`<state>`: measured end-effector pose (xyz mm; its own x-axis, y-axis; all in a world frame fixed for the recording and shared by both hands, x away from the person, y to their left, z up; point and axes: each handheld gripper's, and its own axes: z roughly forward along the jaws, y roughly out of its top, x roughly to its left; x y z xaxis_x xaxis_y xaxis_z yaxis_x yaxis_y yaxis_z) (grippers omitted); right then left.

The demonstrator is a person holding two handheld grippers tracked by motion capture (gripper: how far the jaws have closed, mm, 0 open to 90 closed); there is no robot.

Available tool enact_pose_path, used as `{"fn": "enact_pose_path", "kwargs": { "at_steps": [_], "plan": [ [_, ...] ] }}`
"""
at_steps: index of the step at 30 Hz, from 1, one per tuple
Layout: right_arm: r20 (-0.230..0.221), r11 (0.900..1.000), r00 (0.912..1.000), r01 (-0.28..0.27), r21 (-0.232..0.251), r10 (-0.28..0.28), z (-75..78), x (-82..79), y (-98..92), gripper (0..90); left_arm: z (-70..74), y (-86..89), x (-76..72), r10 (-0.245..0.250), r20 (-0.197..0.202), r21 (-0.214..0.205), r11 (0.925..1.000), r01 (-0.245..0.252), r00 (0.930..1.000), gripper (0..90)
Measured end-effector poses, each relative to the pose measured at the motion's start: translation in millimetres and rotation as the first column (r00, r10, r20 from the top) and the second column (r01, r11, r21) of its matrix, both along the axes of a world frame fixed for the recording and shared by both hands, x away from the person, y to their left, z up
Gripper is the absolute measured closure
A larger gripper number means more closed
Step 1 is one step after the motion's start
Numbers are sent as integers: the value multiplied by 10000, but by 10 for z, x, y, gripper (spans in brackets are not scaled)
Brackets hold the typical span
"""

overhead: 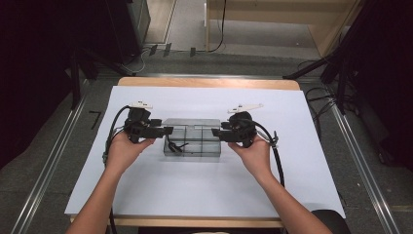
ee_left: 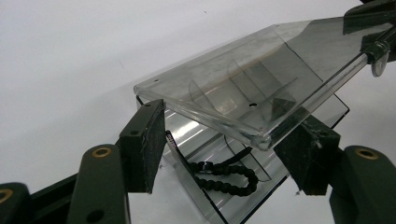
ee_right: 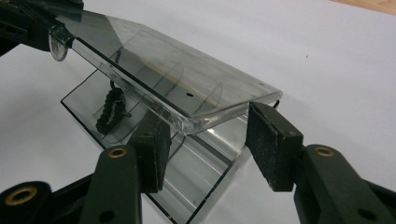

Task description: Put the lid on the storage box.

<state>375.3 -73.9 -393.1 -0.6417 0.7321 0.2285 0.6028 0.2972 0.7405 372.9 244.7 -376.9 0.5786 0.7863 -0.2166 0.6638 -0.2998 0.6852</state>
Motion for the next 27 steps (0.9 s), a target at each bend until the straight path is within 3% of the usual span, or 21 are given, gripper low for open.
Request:
{"fn": "enact_pose_path", "kwargs": {
  "at_steps": [11, 27],
  "plan": [
    [-139, 10000, 9999, -22, 47, 22, -33, -35, -21, 517, -4, -47, -23, -93, 121, 68, 9999, 93, 9999, 375],
    [-93, 9998, 9997, -222, -14, 222, -95, -85, -27, 520, -161, 16, -103, -236, -31, -48, 9997, 236, 9997, 376]
  ]
}}
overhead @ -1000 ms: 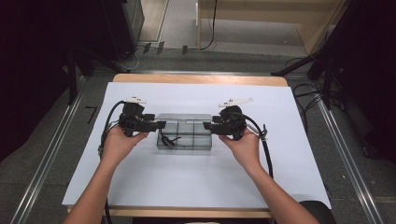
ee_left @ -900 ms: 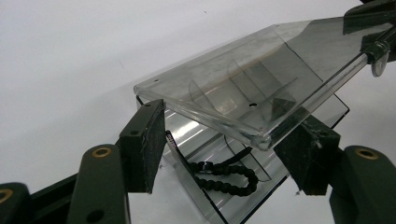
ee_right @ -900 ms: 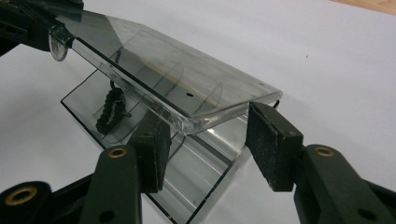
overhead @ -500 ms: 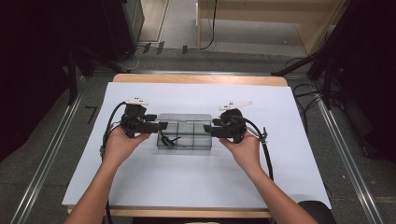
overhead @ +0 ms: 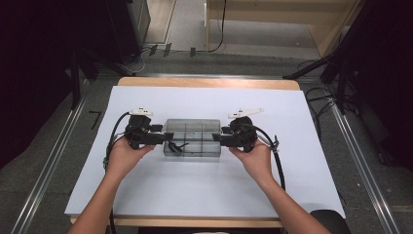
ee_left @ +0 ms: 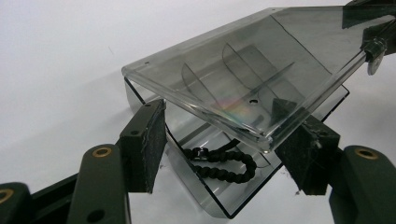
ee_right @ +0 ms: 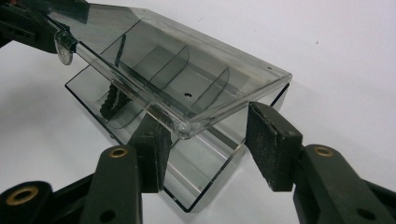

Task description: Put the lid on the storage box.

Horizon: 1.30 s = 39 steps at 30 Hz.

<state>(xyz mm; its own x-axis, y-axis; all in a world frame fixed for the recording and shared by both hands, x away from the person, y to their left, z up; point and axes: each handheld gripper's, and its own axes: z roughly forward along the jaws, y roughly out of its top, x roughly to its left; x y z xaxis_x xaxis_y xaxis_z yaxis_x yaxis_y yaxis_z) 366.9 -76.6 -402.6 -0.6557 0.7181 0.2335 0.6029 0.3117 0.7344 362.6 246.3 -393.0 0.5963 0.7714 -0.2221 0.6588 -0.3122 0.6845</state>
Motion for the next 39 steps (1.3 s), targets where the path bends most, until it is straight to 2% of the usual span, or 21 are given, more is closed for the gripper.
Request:
{"fn": "enact_pose_path", "kwargs": {
  "at_steps": [11, 18, 28, 39],
  "plan": [
    [-197, 9999, 9997, -142, -61, 141, -92, -43, 6, 521, -67, 4, -71, -201, 74, 153, 9997, 200, 9998, 376],
    [-186, 9990, 9996, -242, -371, 235, -153, -61, 38, 521, -132, -7, -103, -211, 3, 115, 9997, 211, 9998, 381],
    [-325, 9995, 9991, -282, -155, 277, -203, -84, 9, 521, -168, -19, -119, -322, 33, 261, 9991, 321, 9995, 384],
    [-234, 9985, 9986, -470, -264, 464, -235, -118, 42, 521, -185, -47, -128, -452, 52, 332, 9984, 450, 9990, 384]
  ]
}}
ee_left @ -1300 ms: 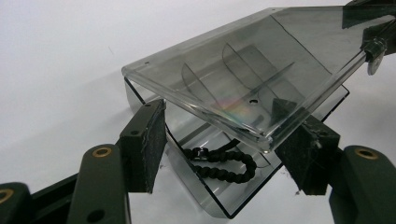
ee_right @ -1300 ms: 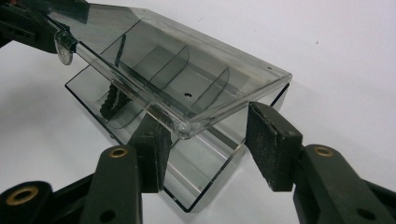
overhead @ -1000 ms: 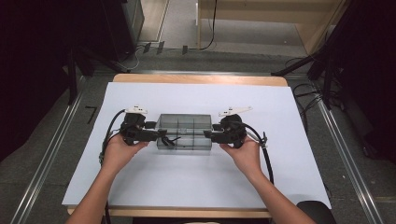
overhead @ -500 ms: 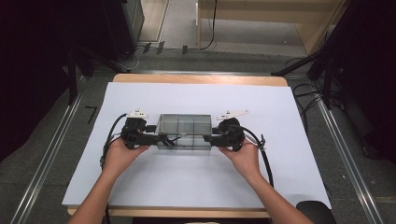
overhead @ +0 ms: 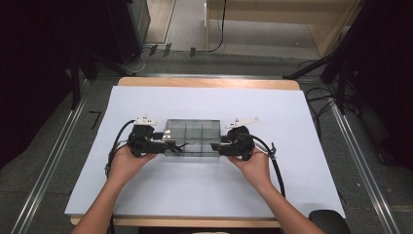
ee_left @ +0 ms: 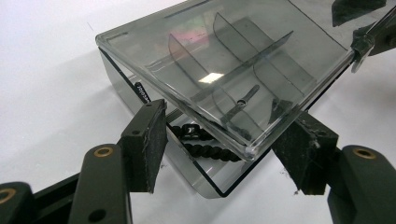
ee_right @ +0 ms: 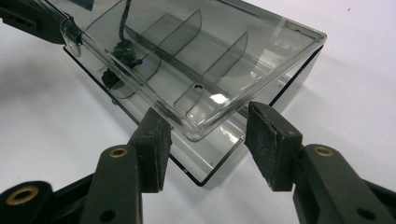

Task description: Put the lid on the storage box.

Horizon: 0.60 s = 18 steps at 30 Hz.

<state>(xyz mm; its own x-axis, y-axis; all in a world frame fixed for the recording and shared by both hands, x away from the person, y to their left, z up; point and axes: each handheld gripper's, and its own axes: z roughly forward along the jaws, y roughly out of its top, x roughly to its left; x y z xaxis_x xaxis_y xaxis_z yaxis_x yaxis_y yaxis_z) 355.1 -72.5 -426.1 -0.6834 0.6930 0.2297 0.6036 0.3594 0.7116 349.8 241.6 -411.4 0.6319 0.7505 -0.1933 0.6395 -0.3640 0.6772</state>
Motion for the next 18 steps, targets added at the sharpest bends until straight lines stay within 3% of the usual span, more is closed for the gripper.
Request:
{"fn": "enact_pose_path", "kwargs": {
  "at_steps": [18],
  "plan": [
    [9, 9998, 9999, -152, -93, 152, -25, -22, 36, 521, -25, -42, -10, -203, -65, 163, 9997, 204, 9998, 365]
  ]
}}
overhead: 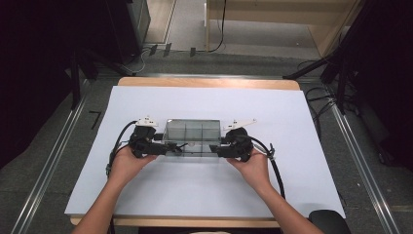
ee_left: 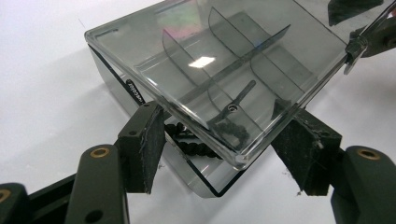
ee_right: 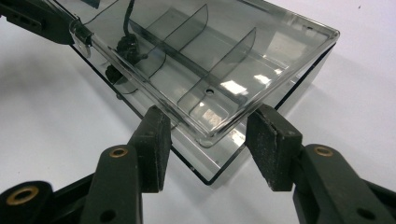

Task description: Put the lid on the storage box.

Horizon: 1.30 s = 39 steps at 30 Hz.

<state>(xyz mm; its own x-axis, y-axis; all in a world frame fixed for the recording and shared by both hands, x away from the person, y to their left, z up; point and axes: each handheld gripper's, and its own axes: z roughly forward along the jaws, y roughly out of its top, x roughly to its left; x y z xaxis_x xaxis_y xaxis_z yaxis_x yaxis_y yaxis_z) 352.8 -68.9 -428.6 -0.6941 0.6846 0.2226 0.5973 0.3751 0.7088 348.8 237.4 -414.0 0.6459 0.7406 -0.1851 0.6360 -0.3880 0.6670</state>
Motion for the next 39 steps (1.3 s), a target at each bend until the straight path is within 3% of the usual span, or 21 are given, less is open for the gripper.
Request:
{"fn": "enact_pose_path", "kwargs": {
  "at_steps": [19, 25, 34, 36, 39],
  "plan": [
    [144, 9999, 9999, -52, -144, 55, -14, -25, 21, 523, -46, 23, -27, -90, -1, 41, 10000, 90, 10000, 356],
    [306, 9992, 9995, 101, -399, -89, 4, -79, 21, 522, -59, 6, -31, -117, -7, 300, 9995, 117, 9999, 354],
    [421, 9982, 9991, 133, -585, -108, -3, -98, 23, 516, -91, 21, -12, -173, -188, 234, 9996, 178, 9997, 339],
    [515, 9966, 9986, 159, -814, -118, -6, -108, 39, 517, -94, 14, -18, -168, -125, 366, 9992, 173, 9998, 340],
    [488, 9968, 9988, 121, -790, -82, -17, -104, 41, 516, -100, 5, -24, -147, -90, 476, 9987, 151, 9999, 339]
  ]
}}
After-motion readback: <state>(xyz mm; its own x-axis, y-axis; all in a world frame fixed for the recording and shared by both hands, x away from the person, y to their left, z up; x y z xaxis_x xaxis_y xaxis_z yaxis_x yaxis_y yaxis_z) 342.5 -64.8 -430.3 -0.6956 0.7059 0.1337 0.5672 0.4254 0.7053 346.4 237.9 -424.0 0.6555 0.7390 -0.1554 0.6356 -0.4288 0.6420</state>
